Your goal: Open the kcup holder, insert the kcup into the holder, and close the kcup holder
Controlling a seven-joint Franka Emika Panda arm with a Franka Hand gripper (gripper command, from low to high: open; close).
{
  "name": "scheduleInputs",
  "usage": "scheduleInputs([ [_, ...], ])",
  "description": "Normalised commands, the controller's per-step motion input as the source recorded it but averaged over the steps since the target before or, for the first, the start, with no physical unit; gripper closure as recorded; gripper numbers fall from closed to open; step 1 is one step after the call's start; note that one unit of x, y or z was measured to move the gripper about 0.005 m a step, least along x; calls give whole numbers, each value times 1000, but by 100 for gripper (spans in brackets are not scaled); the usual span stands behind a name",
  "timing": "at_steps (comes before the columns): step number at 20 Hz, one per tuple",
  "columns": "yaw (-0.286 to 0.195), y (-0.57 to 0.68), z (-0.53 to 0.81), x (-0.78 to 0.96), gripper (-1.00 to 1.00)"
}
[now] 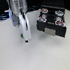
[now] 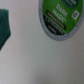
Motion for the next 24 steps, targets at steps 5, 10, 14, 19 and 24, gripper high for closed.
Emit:
scheduleInputs([
  [5,0,-21,-183,-430,-100],
  [10,-8,-118,-214,-161,-100],
  [14,0,0,-207,-2,-100],
  [19,0,5,-263,-121,-100],
  [24,-1,-1,-183,-185,-100],
])
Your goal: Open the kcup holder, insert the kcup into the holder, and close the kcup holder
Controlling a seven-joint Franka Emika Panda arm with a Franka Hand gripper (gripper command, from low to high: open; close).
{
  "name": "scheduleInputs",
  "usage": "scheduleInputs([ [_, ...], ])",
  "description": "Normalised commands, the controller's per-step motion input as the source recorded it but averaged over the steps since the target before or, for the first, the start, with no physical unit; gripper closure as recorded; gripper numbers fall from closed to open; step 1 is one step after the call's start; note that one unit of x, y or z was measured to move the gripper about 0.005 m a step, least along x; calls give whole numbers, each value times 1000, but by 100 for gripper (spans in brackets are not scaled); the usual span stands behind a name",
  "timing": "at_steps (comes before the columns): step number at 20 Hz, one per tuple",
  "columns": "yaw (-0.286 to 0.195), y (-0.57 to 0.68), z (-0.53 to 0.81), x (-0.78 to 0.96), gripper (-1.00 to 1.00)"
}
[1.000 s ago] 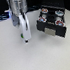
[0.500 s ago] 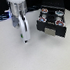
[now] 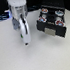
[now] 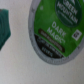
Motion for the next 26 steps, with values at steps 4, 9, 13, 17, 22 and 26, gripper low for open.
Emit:
scheduleInputs([
  [4,-7,-4,-52,-169,100],
  [9,0,0,0,-61,100],
  [13,0,0,0,-52,100],
  [17,-13,6,1,-15,-100],
  [22,-4,308,694,23,100],
  [26,14,436,844,31,100],
])
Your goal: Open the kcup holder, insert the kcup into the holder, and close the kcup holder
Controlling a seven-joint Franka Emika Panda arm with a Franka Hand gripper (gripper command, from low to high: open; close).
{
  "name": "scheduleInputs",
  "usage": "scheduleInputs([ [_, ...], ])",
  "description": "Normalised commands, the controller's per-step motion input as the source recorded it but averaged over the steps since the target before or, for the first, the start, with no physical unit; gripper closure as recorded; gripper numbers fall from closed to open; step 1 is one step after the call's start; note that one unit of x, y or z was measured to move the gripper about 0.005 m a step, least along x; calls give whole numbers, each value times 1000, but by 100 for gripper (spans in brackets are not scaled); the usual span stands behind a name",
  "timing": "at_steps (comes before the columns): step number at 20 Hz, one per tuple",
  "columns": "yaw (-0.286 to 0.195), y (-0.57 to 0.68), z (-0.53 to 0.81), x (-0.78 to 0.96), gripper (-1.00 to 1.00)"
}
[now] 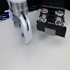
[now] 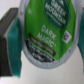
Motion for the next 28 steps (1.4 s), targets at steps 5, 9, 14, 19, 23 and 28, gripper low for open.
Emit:
scheduleInputs([
  [5,28,466,807,61,100],
  [9,36,582,695,63,100],
  [14,19,640,486,31,100],
  [19,18,645,351,64,100],
  [23,25,645,279,69,100],
  [28,39,631,111,36,100],
])
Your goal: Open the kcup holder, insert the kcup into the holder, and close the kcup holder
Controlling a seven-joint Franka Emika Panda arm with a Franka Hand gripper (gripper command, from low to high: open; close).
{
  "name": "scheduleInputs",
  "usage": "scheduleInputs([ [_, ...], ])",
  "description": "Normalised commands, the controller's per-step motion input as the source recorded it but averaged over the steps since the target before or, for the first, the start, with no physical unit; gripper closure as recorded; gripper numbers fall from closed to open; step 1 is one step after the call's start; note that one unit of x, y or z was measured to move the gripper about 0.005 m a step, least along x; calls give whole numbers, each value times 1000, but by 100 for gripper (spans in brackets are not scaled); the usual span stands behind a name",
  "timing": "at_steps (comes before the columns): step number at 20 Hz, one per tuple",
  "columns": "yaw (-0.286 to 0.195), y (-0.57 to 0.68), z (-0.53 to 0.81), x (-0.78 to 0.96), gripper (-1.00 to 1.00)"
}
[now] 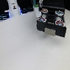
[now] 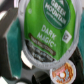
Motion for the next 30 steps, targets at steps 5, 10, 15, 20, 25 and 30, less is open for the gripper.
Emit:
scheduleInputs([
  [5,35,522,31,79,100],
  [10,0,339,201,102,100],
  [15,0,620,327,128,100],
  [20,-11,545,238,201,100],
  [25,1,164,45,181,100],
  [30,-10,14,-82,62,100],
])
